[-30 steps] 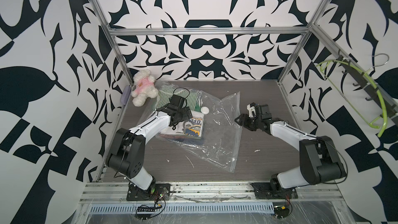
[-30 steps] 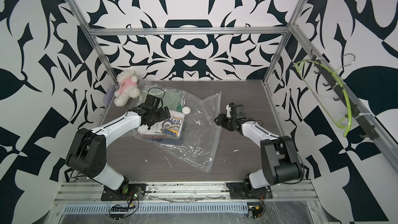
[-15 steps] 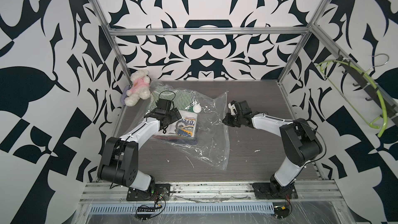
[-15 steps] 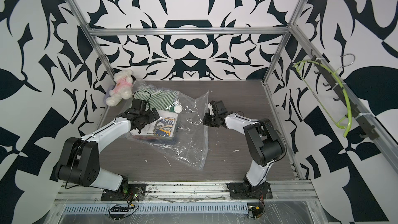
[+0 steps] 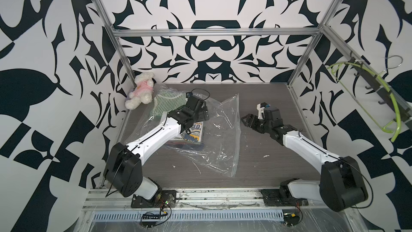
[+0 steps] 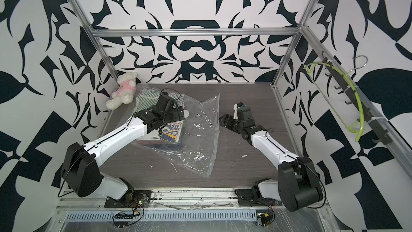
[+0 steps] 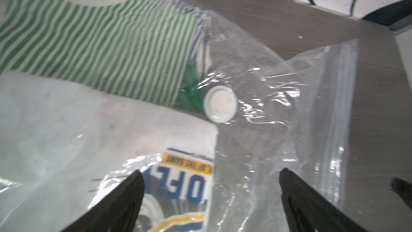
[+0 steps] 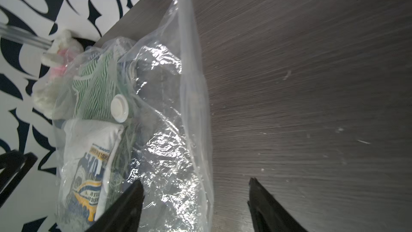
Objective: Take the tank top out of the vacuum bag
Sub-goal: Adjust the vacuum bag at the center of the board.
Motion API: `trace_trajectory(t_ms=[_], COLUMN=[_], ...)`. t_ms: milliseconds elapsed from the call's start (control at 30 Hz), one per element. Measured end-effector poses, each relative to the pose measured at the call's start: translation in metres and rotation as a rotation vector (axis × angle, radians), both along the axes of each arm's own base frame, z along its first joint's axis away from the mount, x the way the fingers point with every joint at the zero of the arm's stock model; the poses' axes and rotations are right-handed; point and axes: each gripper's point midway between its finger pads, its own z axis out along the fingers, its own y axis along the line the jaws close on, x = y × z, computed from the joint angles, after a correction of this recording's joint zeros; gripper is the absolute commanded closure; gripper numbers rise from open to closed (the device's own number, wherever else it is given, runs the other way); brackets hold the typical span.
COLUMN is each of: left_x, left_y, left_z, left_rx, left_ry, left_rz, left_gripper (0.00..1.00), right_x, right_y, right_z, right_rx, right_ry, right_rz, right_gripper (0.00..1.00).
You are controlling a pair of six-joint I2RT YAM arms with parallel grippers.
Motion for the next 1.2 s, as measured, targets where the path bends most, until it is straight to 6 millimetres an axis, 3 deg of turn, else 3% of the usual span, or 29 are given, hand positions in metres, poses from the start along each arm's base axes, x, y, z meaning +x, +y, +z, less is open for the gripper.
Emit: trace_trajectory(t_ms=[100,233,333,433,600,833,1067,1200], left_x=[-0.003,-0.015,-0.025,-0.029,-0.023,-0.020,-0.023,-0.020], left_y=[-0.052,-0.115,-0.148,-0.169,-0.181,-0.184,-0.177,-0.173], left_z=[0.002,-0.023,-0.047,-0.067,-0.087,-0.096,-0.101,-0.091], left_rx=[0.041,0.115,0.163,0.191,0.203,0.215,0.209,0.175], left_ry=[-0.016,0.014,0.045,0.075,0.110,0.135,0.155,0.149], left_rz=[-0.096,-0.217,-0.283,-0.322,-0.333,-0.333,-0.322,-0.301], left_gripper=[0.00,0.00,0.00,0.00,0.00,0.14,0.11,0.09], right_x=[-0.002,-0.011,-0.023,-0.036,-0.053,-0.064,-0.066,-0.066], right_y=[-0.023,-0.051,-0.071,-0.084,-0.089,-0.093,-0.098,-0.102], right_z=[0.001,0.003,0.003,0.008,0.019,0.015,0.013,0.013], right_rx=[-0.008,-0.019,-0.035,-0.072,-0.129,-0.181,-0.212,-0.226], right_ry=[0.009,0.010,0.017,0.010,-0.023,-0.003,0.004,0.002], right_rz=[-0.073,-0.156,-0.213,-0.241,-0.224,-0.208,-0.214,-0.222], right_gripper=[0.22,0.21,0.19,0.18,0.18,0.17,0.16,0.16])
